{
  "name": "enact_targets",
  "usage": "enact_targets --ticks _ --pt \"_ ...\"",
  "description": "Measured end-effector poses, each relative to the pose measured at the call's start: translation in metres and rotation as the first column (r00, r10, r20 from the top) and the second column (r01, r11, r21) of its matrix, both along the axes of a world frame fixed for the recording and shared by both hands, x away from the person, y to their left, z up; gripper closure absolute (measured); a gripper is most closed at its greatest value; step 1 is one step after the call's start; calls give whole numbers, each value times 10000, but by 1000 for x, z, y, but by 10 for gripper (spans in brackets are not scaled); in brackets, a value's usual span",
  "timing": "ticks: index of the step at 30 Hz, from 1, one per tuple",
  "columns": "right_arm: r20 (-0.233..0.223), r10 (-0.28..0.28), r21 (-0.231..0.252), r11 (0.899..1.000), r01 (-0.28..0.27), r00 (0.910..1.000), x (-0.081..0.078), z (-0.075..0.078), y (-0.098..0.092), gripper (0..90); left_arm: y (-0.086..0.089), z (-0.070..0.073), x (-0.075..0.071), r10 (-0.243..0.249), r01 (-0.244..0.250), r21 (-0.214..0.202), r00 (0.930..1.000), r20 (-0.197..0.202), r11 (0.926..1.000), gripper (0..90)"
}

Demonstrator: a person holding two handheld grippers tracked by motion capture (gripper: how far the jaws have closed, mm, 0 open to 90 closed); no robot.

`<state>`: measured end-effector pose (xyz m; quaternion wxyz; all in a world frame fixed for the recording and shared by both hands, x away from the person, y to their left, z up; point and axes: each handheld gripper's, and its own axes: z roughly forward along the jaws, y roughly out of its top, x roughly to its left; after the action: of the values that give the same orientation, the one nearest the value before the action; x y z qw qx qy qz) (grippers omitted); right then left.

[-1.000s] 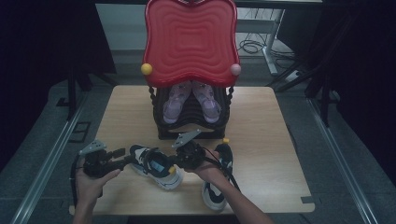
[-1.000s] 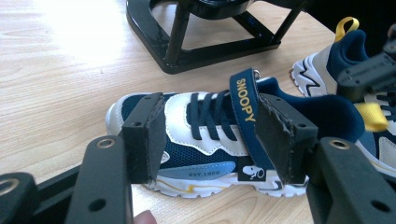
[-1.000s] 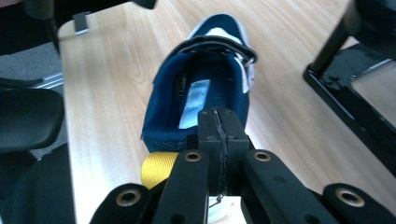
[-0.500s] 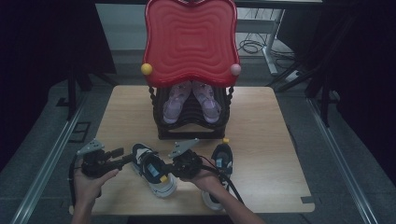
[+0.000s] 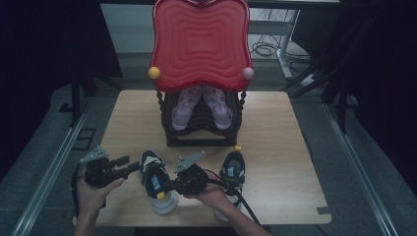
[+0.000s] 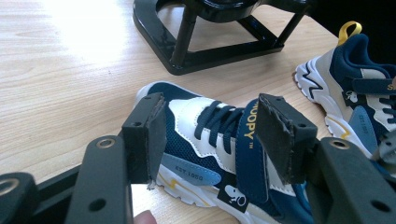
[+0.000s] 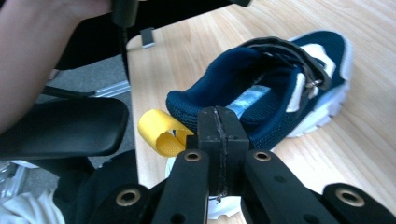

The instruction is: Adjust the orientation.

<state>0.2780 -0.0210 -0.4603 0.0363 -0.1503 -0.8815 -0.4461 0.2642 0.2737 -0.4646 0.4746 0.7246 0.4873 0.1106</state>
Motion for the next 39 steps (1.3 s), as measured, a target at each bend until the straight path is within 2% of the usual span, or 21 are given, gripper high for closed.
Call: enact_targets --ticks 11,14,23,39 --pt "-81 534 622 9967 -528 9985 -7 -7 14 894 5 1 -1 106 -106 -59 9999 46 9999 437" --pt "-53 710 795 9944 -703 9975 -8 -10 19 894 7 2 -2 -8 11 -367 10000 79 9993 437" --pt "-96 930 1257 9879 -910 9956 -9 -16 33 894 9 4 -3 58 -53 -330 9999 150 9994 437" --pt "232 1202 1237 9848 -1221 9925 -10 -21 64 894 16 5 -5 177 -167 -439 9996 215 9989 437"
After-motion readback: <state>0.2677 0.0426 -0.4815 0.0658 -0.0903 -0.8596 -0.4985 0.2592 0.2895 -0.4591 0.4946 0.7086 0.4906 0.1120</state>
